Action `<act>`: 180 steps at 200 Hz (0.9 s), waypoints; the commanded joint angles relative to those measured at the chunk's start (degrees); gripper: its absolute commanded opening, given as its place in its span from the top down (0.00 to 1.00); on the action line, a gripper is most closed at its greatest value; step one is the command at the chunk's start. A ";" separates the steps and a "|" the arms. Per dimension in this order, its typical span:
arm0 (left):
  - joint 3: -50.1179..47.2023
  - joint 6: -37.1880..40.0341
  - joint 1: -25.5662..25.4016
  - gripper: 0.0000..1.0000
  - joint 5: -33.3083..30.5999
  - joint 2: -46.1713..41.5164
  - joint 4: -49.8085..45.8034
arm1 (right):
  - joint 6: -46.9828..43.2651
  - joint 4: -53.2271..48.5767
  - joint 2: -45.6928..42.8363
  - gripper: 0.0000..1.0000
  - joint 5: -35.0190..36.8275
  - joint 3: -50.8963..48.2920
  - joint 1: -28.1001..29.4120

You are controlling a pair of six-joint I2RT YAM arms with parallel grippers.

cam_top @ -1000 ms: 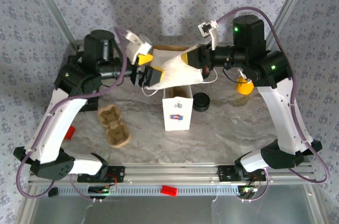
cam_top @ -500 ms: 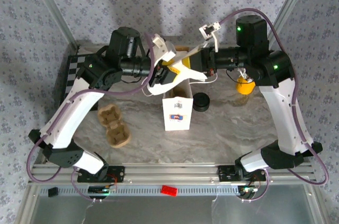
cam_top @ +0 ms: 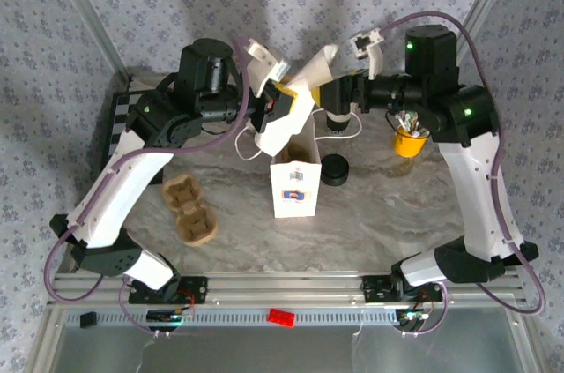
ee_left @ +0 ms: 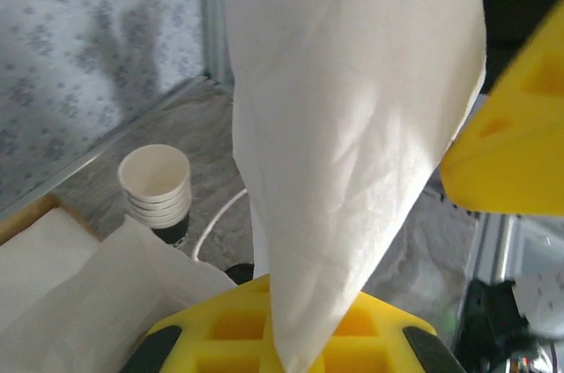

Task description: Pack the takeout coffee

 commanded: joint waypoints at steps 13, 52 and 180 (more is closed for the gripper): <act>6.29 -19.04 -2.96 1.00 -19.54 2.16 -5.59 | 4.00 -0.48 -5.04 0.11 13.66 -3.64 -1.89; 9.42 -30.08 -5.86 1.00 -32.06 5.70 -9.83 | 7.50 4.88 -11.12 0.03 16.70 -13.01 -3.26; 15.41 -42.97 -7.43 1.00 -44.65 21.30 -21.66 | 10.88 11.81 -16.74 0.00 11.43 -24.53 -5.50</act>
